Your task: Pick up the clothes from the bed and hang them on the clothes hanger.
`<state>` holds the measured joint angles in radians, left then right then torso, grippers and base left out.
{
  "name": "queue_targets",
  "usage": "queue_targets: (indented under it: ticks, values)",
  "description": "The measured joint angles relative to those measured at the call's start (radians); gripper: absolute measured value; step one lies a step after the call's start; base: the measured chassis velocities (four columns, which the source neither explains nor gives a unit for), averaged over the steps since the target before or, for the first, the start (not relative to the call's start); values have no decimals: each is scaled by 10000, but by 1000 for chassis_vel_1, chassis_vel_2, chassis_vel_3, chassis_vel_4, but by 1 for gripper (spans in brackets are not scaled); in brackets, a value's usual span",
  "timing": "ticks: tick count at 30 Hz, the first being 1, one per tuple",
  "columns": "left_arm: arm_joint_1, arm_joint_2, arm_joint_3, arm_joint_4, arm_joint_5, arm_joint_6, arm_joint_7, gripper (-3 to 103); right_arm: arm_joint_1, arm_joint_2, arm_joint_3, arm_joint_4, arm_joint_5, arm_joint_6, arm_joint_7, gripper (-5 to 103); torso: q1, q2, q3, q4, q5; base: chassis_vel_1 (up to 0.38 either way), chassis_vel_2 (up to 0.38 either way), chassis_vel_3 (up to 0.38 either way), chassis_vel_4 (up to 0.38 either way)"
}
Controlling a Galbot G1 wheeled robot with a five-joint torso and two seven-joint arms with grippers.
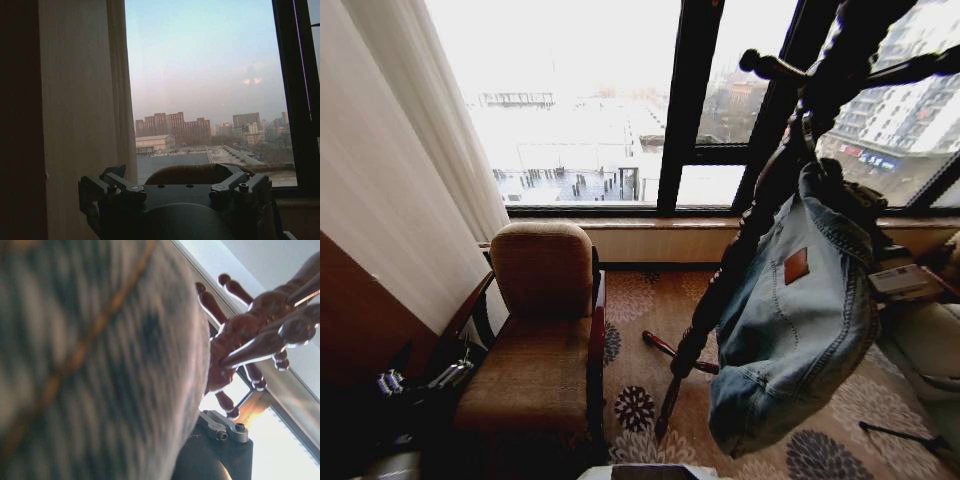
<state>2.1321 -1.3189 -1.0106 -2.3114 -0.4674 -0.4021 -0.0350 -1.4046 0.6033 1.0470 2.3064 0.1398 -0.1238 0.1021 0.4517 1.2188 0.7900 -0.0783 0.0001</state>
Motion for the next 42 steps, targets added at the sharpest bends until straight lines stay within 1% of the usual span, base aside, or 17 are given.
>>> queue_targets:
  ticks: [5, 8, 9, 14, 19, 24, 26, 31, 42]
  values:
    - [1, 0, 0, 0, 0, 0, 0, 100, -104, -294, 489, 131, 272, -82, -17, 19, 0, -1, 1, 6, -1, 0, 0, 0, 0]
    - [0, 0, 0, 0, 0, 0, 0, 100, -346, -311, 1048, 425, 489, -188, -19, 19, 0, 0, 1, 8, -2, 0, 0, 0, 0]
    - [0, 0, 0, 0, 0, 0, 0, 100, -346, -311, 1048, 425, 489, -188, -19, 19, 0, 0, 1, 8, -2, 0, 0, 0, 0]
    - [0, 0, 0, 0, 0, 0, 0, 100, -982, -98, 2071, 918, 622, -236, -23, 19, 0, 0, 1, 4, -3, 0, 0, 0, 0]
    - [0, 0, 0, 0, 0, 0, 0, 100, -1428, 113, 2552, 926, 641, -160, -100, 19, -1, 0, 0, 1, -1, 0, 0, 0, 0]
    - [0, 0, 0, 0, 0, 0, 0, 100, -1461, 27, 2663, 784, 685, -95, -129, 19, 0, 0, 1, 1, 1, 0, 0, 0, 0]
    - [0, 0, 0, 0, 0, 0, 0, 100, -1266, -126, 2675, 623, 820, -90, -123, 19, 0, 0, 1, 5, 0, 0, 0, 0, 0]
    - [1, 0, 0, 0, 0, 0, 0, 100, -998, -159, 2707, 267, 939, -93, -101, 19, 0, 0, 1, 3, -1, 0, 0, 0, 0]
    - [0, 0, 0, 0, 0, 0, 0, 100, -1184, 65, 3101, 144, 1033, -50, -83, 19, 0, 0, 0, 1, -1, 0, 0, 0, 0]
